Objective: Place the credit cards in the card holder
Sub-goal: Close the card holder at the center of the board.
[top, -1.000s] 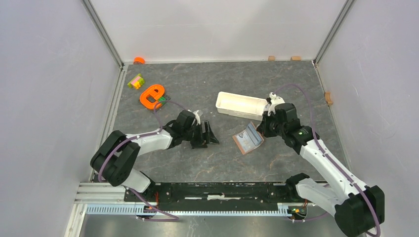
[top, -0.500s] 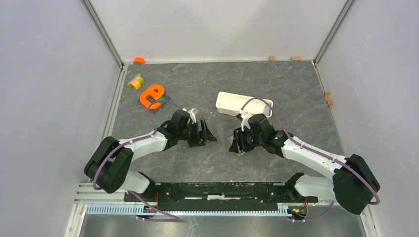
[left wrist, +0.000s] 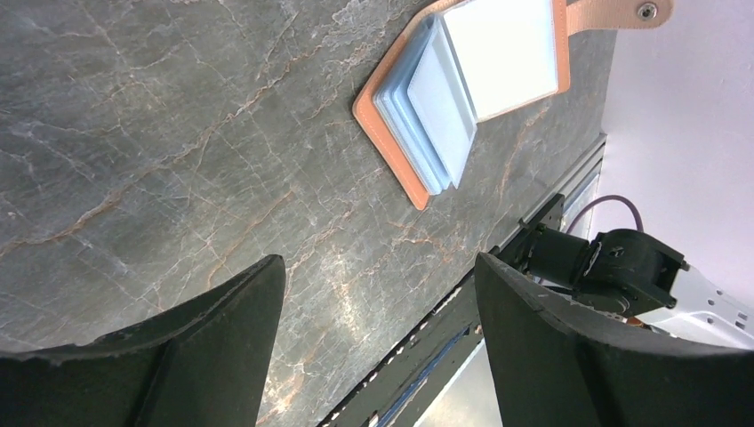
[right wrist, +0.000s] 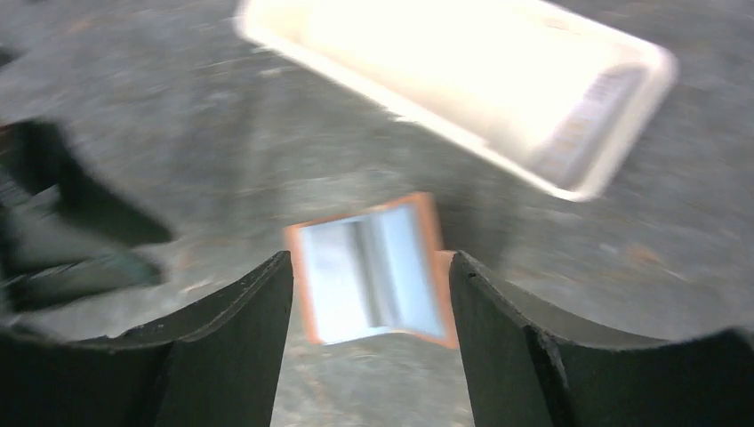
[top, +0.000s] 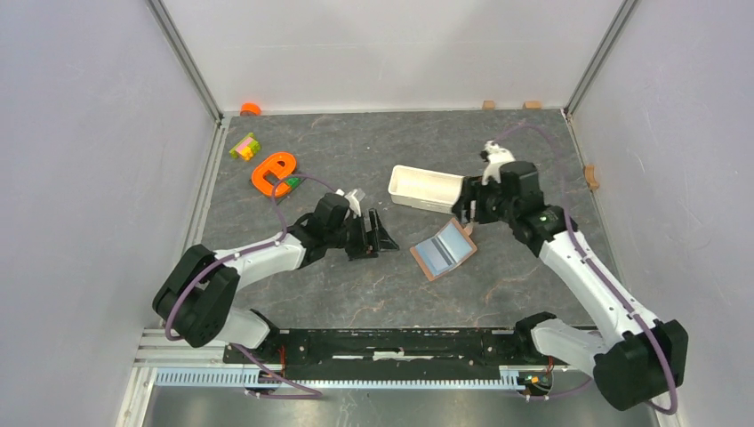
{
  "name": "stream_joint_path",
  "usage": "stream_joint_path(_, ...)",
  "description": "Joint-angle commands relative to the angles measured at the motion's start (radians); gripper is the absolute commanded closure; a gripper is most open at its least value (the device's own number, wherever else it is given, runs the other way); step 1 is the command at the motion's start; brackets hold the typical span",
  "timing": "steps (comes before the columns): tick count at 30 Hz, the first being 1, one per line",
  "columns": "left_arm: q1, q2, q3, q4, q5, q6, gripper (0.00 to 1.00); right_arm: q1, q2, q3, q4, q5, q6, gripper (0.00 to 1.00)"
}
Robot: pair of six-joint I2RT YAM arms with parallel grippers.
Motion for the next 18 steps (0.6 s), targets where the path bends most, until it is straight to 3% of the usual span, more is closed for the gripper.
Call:
stream_joint_path(1, -0.016, 0.012, 0.034, 0.027, -0.03, -0.04, 0.16, -0.179, -0.002, -0.037, -0.119, 0.131, -0.099, 0.31)
stream_joint_path(5, -0.02, 0.013, 0.033, 0.027, -0.034, -0.044, 0.16, -0.285, -0.012, -0.127, -0.067, 0.156, -0.096, 0.34)
stream_joint_path(10, -0.027, 0.026, 0.038, 0.027, -0.031, -0.045, 0.16, -0.306, 0.011, -0.226, 0.022, 0.135, -0.089, 0.37)
stream_joint_path(18, -0.041, 0.052, 0.051, 0.04, -0.022, -0.048, 0.16, -0.306, 0.095, -0.303, 0.133, -0.091, -0.162, 0.38)
